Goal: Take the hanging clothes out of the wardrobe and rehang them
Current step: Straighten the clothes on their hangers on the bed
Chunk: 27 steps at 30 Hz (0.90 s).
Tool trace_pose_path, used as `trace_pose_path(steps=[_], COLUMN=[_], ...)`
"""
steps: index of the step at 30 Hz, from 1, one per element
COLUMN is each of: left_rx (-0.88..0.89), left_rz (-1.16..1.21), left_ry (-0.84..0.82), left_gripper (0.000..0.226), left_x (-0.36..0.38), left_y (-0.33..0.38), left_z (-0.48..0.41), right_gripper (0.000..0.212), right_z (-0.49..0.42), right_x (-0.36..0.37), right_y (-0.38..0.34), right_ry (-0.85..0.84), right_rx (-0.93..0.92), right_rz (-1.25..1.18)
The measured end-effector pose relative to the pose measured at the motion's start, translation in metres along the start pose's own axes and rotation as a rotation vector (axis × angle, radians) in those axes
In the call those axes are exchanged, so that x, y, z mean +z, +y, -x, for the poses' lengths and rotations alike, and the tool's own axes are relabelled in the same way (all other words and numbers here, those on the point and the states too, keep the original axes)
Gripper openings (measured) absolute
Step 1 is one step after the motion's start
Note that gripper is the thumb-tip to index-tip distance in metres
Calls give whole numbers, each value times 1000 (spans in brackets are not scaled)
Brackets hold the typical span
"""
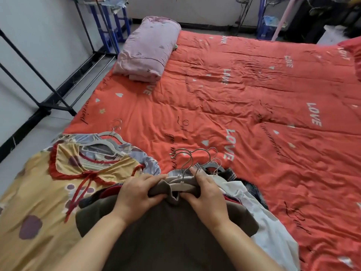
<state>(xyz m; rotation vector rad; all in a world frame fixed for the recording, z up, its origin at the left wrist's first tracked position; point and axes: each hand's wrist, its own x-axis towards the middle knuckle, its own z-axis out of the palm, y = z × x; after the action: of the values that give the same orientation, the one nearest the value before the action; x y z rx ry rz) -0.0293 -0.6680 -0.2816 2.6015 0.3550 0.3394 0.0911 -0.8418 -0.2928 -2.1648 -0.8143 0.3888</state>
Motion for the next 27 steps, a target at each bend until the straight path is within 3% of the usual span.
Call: trace_pose_path(steps=[9, 13, 16, 18, 23, 27], left_rx=[-120, -152, -178, -201, -316, -198], left_rz=[59, 69, 87, 97, 52, 39], left_ry=[-116, -136, -156, -185, -284, -80], left_gripper=[55, 60, 63, 65, 71, 63], left_x=[78, 102, 112, 118, 138, 144], left_y=[-75, -98, -109, -114, -124, -96], left_z=[-51, -56, -62, -66, -68, -90], right_gripper=[68, 56, 49, 56, 96, 103], right_z=[-66, -82, -93, -98, -100, -111], right_x=[56, 63, 45, 28, 13, 17], right_y=[64, 90, 130, 160, 202, 217], right_ry=[-57, -158, -62, -44, -183, -298], right_rx=[109, 85, 145, 211, 357, 409], right_rz=[80, 85, 116, 227, 454, 547])
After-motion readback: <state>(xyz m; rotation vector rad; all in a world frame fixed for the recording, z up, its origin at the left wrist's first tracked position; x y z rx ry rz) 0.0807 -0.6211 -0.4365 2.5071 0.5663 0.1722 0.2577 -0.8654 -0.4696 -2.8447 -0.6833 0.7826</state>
